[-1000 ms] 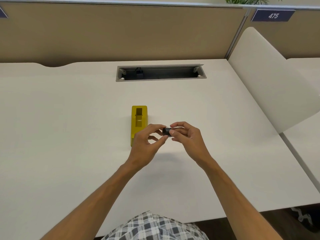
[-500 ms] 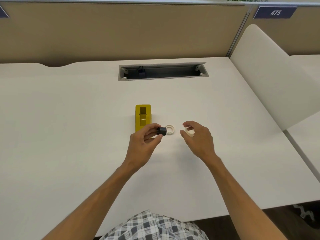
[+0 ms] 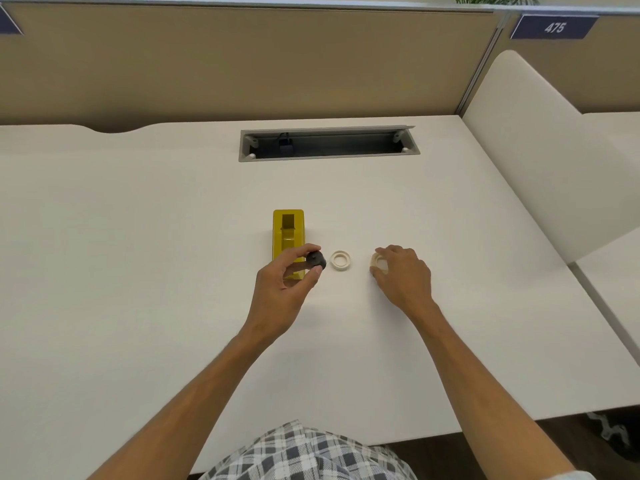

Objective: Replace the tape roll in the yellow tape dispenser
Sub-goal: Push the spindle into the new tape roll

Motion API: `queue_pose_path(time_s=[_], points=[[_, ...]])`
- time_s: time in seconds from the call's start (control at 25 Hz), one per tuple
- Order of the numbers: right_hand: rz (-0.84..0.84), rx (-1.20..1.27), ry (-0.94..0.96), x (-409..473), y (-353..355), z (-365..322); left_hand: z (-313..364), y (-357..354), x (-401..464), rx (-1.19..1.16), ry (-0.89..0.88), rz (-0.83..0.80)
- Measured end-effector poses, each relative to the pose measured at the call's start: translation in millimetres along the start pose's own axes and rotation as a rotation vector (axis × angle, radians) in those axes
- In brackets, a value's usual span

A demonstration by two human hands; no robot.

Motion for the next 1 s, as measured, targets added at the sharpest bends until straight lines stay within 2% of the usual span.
queue_pose_path(time_s=[0.12,0.36,0.6,0.8,1.0], points=[[-0.001,0.053,-0.024,-0.5,2.1,1.1,5.4,-2.1,0.1,0.024,-0.033,-0.026],[0.106,0.568,-0.149,-13.4,26.0,0.5,5.1,-7.3,-1.0,0.012,-0.011,-0.085],[0.039,1.1,-0.03,-26.0,44.7,-30.0,7.3,-7.3,0.4,-0.032,0.013,-0.076],[-0.048,1.241,0.027,-37.4,48.8,-49.8,6.7,2.3,1.6,-0.074,0.039,-0.009],[-0.151,1.353,-0.027,-45.3,38.9,-59.6,3.1,7.0,-0.2,-0.112,0.074,0.026]])
Point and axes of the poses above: each hand's wrist, its own x-axis towards the middle knuckle, its own y-axis out of the back of the hand, z = x × y, the point moved 10 cm from there along x, towards the middle knuckle, and after that the axes turned 3 degrees about -x, right-handed, at the moved point
